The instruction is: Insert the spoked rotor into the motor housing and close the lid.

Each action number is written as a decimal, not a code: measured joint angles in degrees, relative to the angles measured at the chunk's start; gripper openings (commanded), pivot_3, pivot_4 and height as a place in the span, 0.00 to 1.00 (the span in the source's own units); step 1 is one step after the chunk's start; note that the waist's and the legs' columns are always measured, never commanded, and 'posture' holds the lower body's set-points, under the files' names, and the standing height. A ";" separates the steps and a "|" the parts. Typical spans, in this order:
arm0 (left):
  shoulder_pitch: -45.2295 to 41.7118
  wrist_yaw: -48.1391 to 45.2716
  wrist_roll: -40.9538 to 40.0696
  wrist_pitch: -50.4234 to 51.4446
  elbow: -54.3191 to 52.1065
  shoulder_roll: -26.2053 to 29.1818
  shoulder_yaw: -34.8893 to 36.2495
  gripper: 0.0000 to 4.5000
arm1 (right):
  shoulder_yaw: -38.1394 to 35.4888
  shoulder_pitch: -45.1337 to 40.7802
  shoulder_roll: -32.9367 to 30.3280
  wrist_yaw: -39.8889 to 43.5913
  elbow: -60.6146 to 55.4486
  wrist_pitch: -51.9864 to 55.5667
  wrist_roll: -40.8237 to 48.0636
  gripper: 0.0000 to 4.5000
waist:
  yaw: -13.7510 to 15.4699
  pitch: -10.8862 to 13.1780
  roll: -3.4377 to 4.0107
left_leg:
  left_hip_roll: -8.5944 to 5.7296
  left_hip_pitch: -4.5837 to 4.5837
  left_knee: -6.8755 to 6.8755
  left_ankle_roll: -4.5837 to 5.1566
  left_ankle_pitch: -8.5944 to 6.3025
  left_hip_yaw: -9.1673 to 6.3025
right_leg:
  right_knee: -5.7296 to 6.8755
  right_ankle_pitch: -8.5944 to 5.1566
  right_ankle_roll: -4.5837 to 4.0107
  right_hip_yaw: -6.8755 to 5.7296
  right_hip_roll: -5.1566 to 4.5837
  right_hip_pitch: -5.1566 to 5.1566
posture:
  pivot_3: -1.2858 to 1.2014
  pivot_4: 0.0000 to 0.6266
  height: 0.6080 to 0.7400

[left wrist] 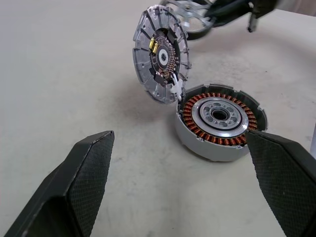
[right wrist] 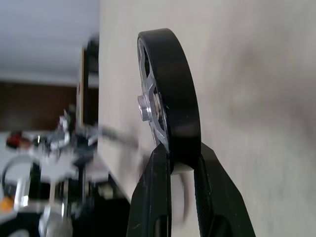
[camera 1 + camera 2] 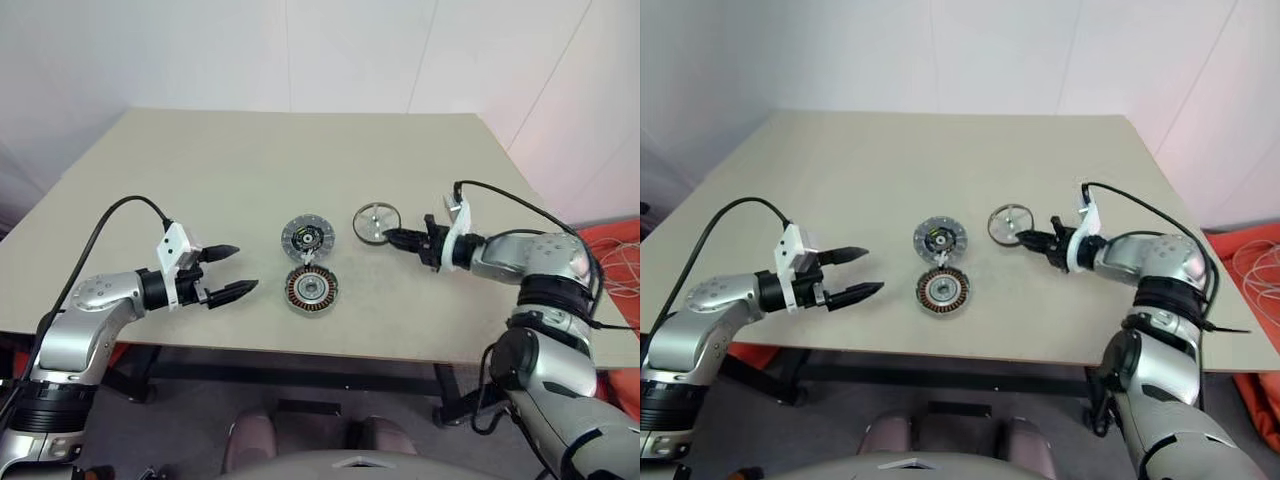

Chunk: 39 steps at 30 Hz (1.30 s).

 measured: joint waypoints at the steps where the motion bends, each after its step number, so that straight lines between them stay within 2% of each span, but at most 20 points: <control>1: 0.16 -0.03 0.02 -0.01 0.05 0.01 -0.06 1.00 | 2.16 2.02 -1.21 0.04 -1.56 0.84 2.82 0.07 | 0.07 0.00 0.01 | 0.00 0.02 0.00 0.01 0.00 0.03 | -0.02 0.00 0.01 0.00 0.00 0.00 | 0.52 0.00 1.00; 7: 0.42 -0.38 0.05 -0.16 0.17 0.02 -0.37 1.00 | 14.10 9.35 -9.31 -0.64 -14.30 1.56 18.70 0.07 | 0.81 0.02 0.16 | 0.01 0.14 0.00 0.03 -0.01 0.07 | -0.04 -0.02 0.05 0.01 0.00 0.08 | 0.52 0.00 1.00; 12: 0.39 -0.49 0.16 -0.31 0.44 0.04 -0.37 1.00 | 18.33 8.56 -10.41 -4.79 -13.77 1.57 32.15 0.07 | 0.80 0.01 0.16 | -0.01 0.13 0.01 0.05 -0.03 0.06 | -0.22 -0.02 0.08 0.00 -0.01 0.15 | 0.52 0.00 1.00; 18: 0.45 -0.41 0.25 -0.41 0.46 0.09 -0.36 1.00 | 27.80 5.75 -10.90 -16.79 -10.64 -2.16 54.95 0.07 | 0.79 0.01 0.15 | -0.01 0.07 -0.01 0.02 -0.01 -0.01 | -0.25 -0.01 0.08 -0.03 -0.01 0.15 | 0.52 0.00 1.00; 20: 0.55 -0.36 0.26 -0.41 0.46 0.10 -0.33 1.00 | 30.42 5.53 -10.56 -21.03 -10.33 -4.95 59.79 0.07 | 0.77 0.01 0.15 | -0.02 0.02 -0.04 0.03 -0.02 -0.01 | -0.25 -0.01 0.08 -0.03 -0.01 0.12 | 0.52 0.00 1.00; 28: 0.59 0.08 0.41 -0.45 0.43 0.10 -0.34 1.00 | 30.97 3.81 -2.22 -36.99 -6.30 -10.58 61.96 0.07 | 0.76 0.00 0.13 | -0.05 -0.14 -0.05 0.00 0.00 -0.03 | -0.22 -0.02 0.10 -0.04 -0.04 0.00 | 0.52 0.00 1.00; 39: 1.16 0.69 0.68 -0.97 0.38 0.09 -0.34 1.00 | 30.23 7.49 2.09 -45.18 -6.63 -10.74 61.97 0.07 | 0.63 -0.01 0.10 | -0.06 -0.14 -0.04 -0.02 0.01 -0.04 | -0.20 -0.03 0.13 -0.03 -0.03 0.00 | 0.52 0.00 1.00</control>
